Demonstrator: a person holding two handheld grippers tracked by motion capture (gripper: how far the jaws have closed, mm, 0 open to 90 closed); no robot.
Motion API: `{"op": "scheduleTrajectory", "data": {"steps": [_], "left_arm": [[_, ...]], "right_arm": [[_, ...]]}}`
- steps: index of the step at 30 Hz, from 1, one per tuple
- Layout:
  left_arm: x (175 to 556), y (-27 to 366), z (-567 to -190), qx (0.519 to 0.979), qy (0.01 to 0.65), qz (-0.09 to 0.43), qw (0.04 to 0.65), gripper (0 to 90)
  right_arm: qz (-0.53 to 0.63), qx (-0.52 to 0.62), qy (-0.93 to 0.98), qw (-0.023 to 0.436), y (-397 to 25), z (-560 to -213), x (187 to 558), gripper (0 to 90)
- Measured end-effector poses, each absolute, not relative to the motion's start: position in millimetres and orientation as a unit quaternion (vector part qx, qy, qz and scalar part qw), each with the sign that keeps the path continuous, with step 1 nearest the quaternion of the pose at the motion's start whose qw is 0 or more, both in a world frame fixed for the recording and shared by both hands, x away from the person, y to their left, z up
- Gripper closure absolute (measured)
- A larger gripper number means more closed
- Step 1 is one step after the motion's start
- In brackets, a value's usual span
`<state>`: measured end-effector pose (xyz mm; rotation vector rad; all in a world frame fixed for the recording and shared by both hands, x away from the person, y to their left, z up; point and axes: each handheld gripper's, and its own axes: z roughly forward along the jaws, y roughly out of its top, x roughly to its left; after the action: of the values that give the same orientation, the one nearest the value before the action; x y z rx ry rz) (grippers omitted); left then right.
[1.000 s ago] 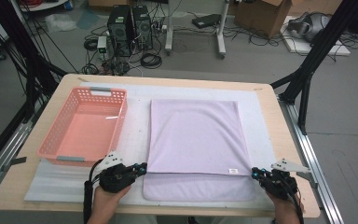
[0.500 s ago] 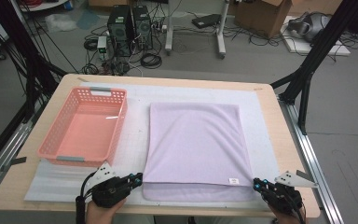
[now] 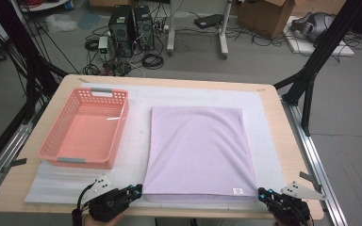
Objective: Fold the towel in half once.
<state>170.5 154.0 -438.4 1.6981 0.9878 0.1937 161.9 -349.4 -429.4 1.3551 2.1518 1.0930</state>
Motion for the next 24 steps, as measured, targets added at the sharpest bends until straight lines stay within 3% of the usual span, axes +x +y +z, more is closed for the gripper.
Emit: {"op": "scheduleTrajectory", "data": {"steps": [7, 8, 9, 10, 13, 17, 24], "left_arm": [[164.8, 149.2, -442.5, 0.737, 0.415, 0.068, 0.530, 87.6], [165.8, 149.2, -442.7, 0.735, 0.414, 0.061, 0.533, 84.9], [167.0, 150.0, -442.1, 0.732, 0.415, 0.060, 0.537, 74.8], [167.7, 150.8, -441.1, 0.728, 0.415, 0.066, 0.541, 67.6], [171.1, 152.7, -438.5, 0.726, 0.405, 0.089, 0.549, 65.8], [180.8, 151.7, -438.4, 0.727, 0.387, 0.131, 0.552, 61.2], [202.4, 151.4, -439.6, 0.723, 0.385, 0.138, 0.557, 59.1]], "right_arm": [[0.375, 0.483, 0.769, 0.188, -348.7, -430.6, 154.2, 83.7], [0.372, 0.484, 0.769, 0.188, -348.4, -431.8, 155.3, 76.5], [0.365, 0.489, 0.768, 0.194, -347.8, -432.9, 156.5, 65.2], [0.363, 0.495, 0.764, 0.200, -347.6, -433.3, 157.7, 60.0], [0.377, 0.501, 0.750, 0.209, -349.2, -430.5, 161.8, 57.8], [0.391, 0.495, 0.747, 0.210, -349.6, -430.4, 168.7, 60.0], [0.404, 0.505, 0.735, 0.204, -355.1, -433.8, 191.6, 70.9]]}}
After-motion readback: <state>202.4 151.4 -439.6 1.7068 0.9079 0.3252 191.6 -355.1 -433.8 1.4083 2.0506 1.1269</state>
